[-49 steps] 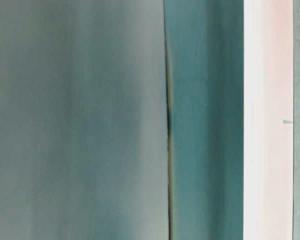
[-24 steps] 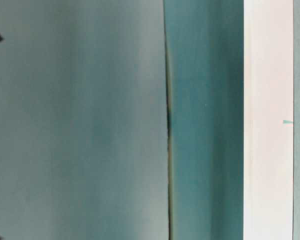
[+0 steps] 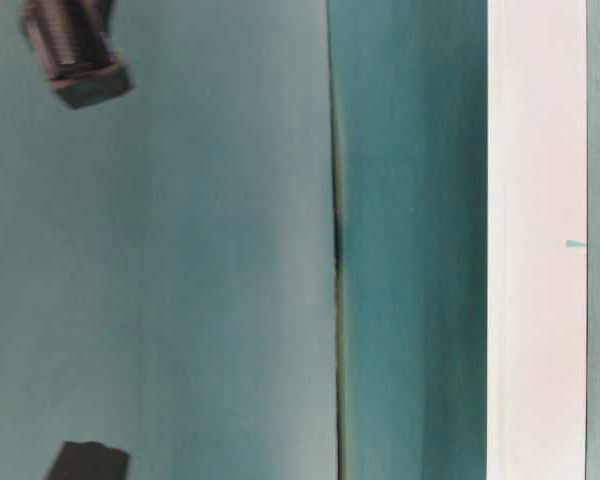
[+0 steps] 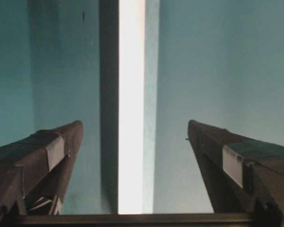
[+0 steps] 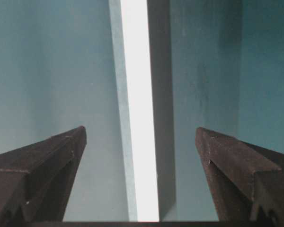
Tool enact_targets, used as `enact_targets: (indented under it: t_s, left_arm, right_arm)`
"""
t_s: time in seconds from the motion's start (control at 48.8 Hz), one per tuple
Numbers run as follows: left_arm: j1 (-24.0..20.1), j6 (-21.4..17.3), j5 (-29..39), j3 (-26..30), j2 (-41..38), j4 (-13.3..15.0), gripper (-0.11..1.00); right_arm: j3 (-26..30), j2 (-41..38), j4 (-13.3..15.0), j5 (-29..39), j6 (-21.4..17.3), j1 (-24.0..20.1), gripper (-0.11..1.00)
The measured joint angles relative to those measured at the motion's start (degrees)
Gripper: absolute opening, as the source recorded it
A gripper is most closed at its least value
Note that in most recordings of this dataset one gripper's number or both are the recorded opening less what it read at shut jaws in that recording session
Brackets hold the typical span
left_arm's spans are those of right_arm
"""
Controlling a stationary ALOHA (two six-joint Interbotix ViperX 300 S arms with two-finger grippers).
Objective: Lift a wooden board with both hands.
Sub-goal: 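Close both grippers on the white board near each end, then lift the board with both grippers and move it back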
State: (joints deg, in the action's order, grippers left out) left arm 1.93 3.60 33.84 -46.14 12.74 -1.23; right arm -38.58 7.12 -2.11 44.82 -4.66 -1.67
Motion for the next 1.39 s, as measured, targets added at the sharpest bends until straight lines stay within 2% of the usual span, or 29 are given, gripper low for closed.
enact_targets:
  t_s: [0.778, 1.393]
  left_arm:
    - [-1.1, 0.2, -11.8, -3.4, -7.6, 0.0, 0.98]
    - [-1.2, 0.2, -12.4, -3.8, -9.2, 0.1, 0.96]
  right_arm:
    - [-5.4, -3.3, 0.0, -10.5, 0.0, -0.5, 0.94]
    - [-5.7, -6.3, 0.1, -13.8, 0.1, -0.4, 0.94]
